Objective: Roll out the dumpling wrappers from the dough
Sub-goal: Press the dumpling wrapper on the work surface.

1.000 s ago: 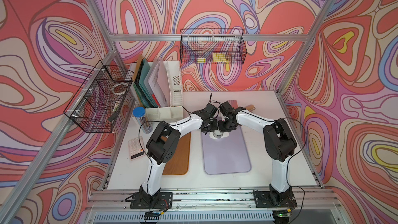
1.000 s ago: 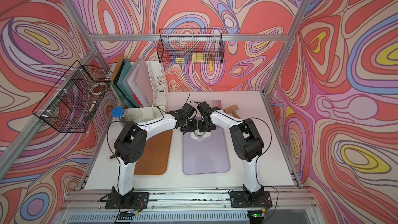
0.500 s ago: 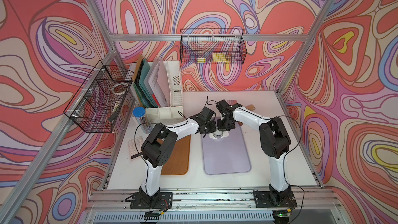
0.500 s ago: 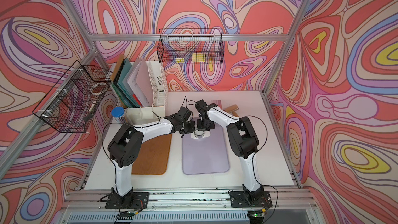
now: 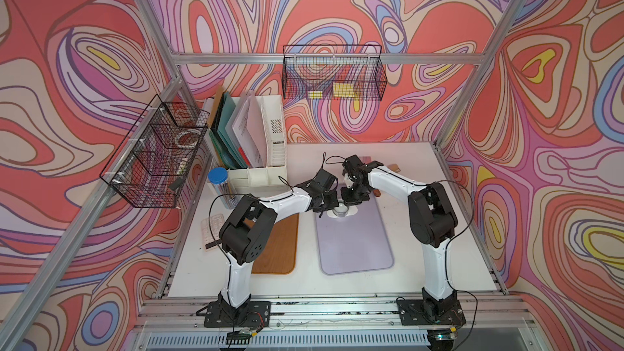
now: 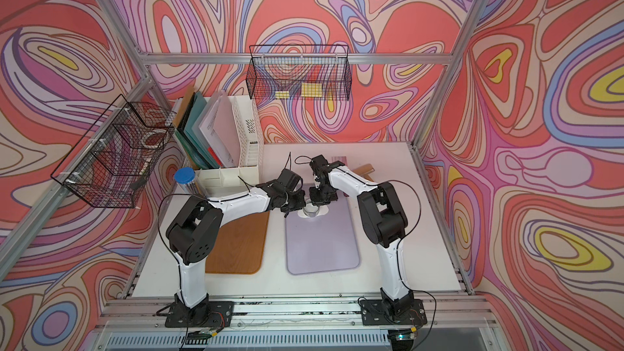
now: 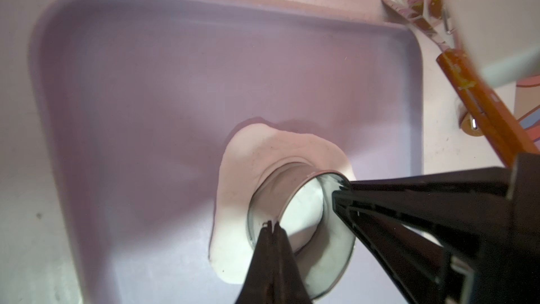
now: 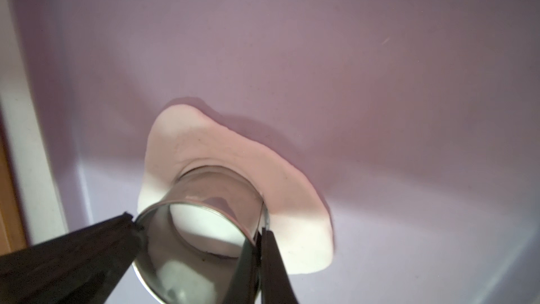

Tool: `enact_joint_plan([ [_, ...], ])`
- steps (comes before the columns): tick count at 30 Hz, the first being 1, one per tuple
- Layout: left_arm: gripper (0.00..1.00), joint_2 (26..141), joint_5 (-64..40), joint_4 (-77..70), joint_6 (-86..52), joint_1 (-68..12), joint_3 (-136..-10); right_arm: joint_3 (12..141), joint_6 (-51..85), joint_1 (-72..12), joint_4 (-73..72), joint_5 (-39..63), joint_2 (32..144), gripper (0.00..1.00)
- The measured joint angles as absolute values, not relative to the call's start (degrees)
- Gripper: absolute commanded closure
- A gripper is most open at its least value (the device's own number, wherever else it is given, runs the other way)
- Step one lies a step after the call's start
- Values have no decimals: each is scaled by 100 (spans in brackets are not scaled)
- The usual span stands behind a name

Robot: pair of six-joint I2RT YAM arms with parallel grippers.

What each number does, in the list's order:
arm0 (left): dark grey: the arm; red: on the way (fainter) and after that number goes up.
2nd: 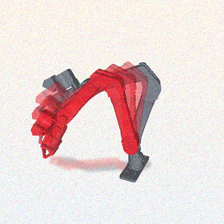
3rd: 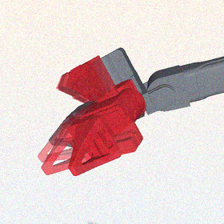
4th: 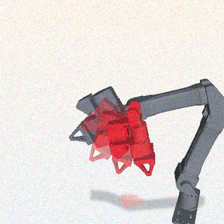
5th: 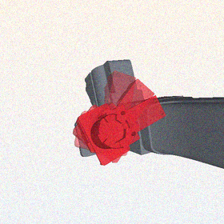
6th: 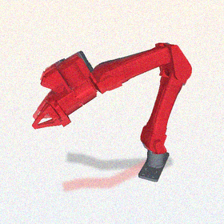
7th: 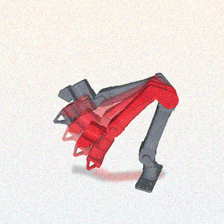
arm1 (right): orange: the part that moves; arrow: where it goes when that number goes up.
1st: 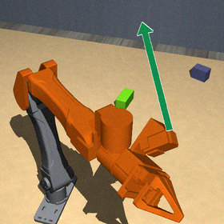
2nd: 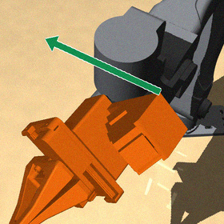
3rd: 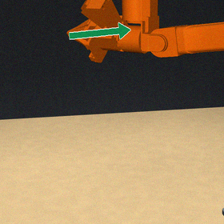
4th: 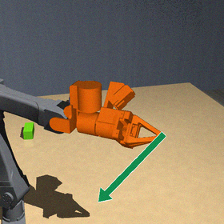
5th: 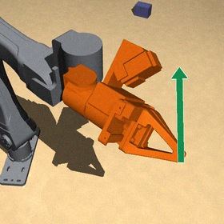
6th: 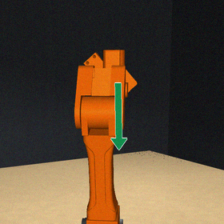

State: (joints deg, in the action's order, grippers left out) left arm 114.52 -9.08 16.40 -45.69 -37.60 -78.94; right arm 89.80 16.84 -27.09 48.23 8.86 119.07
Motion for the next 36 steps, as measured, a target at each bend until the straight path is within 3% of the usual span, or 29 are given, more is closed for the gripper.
enact_joint_plan([
  [8,98,12014,-1186,2733,-4084,-3734,-8980,8134,2799,-2746,4077,694,11389,99],
  [28,97,12311,-1247,2904,-3647,-3701,-9496,7391,5301,-3131,3511,178,10897,98],
  [36,97,12304,-1216,2541,-3697,-3688,-8932,7568,5103,-3365,4200,368,10934,97],
])
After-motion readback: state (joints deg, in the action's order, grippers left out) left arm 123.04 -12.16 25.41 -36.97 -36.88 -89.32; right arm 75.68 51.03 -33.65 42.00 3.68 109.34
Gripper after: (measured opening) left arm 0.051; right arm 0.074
